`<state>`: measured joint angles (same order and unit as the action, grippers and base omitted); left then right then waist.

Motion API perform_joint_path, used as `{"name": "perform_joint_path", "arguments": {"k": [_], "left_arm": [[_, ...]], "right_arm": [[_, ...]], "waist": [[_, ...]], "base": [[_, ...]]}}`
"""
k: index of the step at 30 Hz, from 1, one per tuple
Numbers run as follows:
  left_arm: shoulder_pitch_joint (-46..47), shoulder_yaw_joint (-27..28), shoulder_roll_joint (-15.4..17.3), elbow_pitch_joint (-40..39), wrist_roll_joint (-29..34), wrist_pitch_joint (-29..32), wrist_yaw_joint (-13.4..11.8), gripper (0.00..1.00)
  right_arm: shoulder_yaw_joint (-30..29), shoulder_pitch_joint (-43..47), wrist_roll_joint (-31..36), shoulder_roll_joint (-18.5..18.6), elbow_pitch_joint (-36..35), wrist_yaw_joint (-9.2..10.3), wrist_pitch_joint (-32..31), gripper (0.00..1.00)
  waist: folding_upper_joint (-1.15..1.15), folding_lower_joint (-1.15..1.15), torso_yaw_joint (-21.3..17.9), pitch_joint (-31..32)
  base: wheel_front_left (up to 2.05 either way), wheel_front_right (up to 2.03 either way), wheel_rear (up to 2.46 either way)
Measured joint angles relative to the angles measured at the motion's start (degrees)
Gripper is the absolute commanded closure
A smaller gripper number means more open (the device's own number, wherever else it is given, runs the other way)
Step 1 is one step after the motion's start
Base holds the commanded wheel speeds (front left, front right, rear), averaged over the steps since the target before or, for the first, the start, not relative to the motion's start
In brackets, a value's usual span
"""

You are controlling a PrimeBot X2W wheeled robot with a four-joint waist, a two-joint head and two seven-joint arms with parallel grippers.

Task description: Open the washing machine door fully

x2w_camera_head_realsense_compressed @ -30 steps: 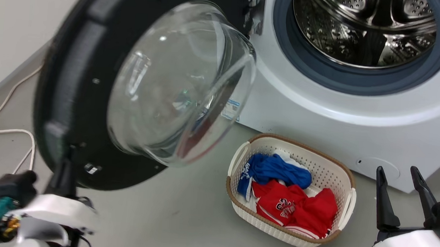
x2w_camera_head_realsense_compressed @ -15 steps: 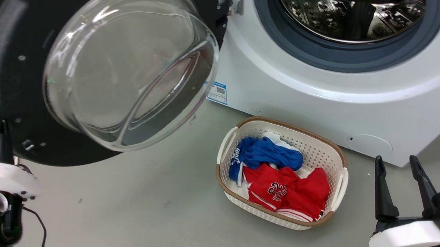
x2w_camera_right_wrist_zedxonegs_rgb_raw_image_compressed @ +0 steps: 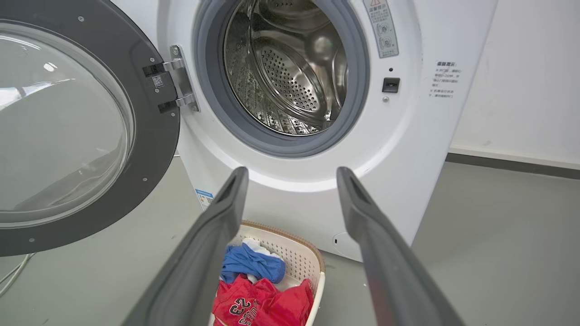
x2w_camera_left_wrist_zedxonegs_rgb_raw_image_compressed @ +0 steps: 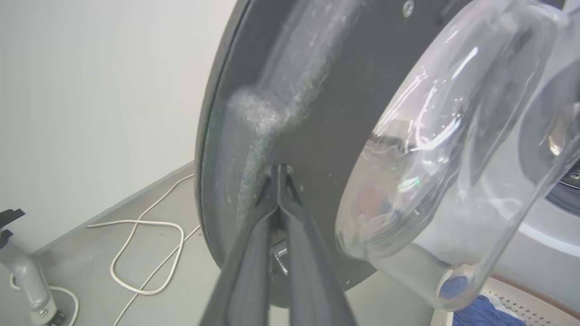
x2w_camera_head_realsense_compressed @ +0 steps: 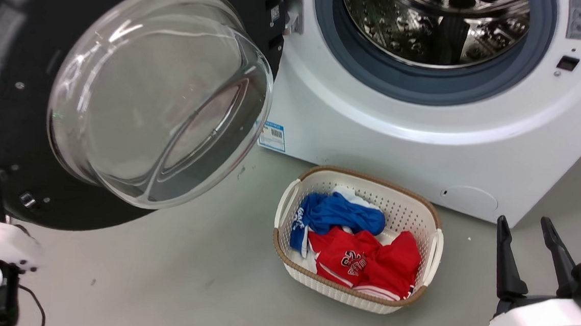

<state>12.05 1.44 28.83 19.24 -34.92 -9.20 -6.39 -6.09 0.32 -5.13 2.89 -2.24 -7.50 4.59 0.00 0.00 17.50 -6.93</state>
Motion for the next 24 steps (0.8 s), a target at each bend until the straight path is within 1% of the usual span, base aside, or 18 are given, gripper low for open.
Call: {"name": "perform_joint_path", "arguments": {"k": [4, 9, 11, 17, 22, 23, 24], "left_arm": [[-3.0, -2.2, -0.8, -5.2, 1.9, 0.7, -1.6, 1.00], [-8.6, -4.4, -2.0, -13.0, 4.2, 2.0, -4.5, 1.00], [-11.0, -5.6, -2.4, -16.0, 4.9, 2.7, -5.3, 1.00], [-15.3, -10.1, -2.5, -23.3, 7.8, 5.8, -6.5, 1.00], [-16.1, -13.6, -4.8, -27.3, 8.9, 6.5, -7.0, 1.00], [-16.1, -14.2, -5.5, -27.5, 8.8, 6.4, -6.9, 0.94], [-16.1, -14.7, -5.9, -27.4, 8.9, 6.2, -6.8, 0.75]], "right_arm": [[0.0, 1.1, -0.5, 0.0, 0.9, 0.00, 0.4, 0.00], [0.2, 2.4, -1.0, 0.0, 1.8, 0.00, 0.8, 0.00], [0.2, 2.6, -0.9, 0.0, 1.8, 0.00, 0.9, 0.00], [0.2, 3.7, -0.7, 0.0, 2.1, 0.00, 0.9, 0.00], [0.2, 3.8, -0.7, 0.0, 2.1, 0.00, 0.8, 0.00], [0.3, 3.8, -0.6, 0.0, 2.1, 0.00, 0.6, 0.00], [0.4, 3.8, -0.6, 0.0, 2.1, 0.00, 0.6, 0.00]], "waist": [[0.00, 0.00, 0.4, 2.2], [0.00, 0.00, 0.8, 5.5], [0.00, 0.00, 0.9, 6.5], [0.00, -0.01, 0.4, 8.8], [0.00, -0.01, -1.3, 9.4], [0.00, -0.01, -1.8, 9.5], [0.00, -0.01, -2.3, 9.5]], "base": [[0.00, 0.00, 0.00], [0.00, 0.00, 0.00], [0.00, 0.00, 0.00], [0.00, 0.00, 0.00], [0.00, 0.00, 0.00], [0.00, 0.00, 0.00], [0.00, 0.00, 0.00]]}}
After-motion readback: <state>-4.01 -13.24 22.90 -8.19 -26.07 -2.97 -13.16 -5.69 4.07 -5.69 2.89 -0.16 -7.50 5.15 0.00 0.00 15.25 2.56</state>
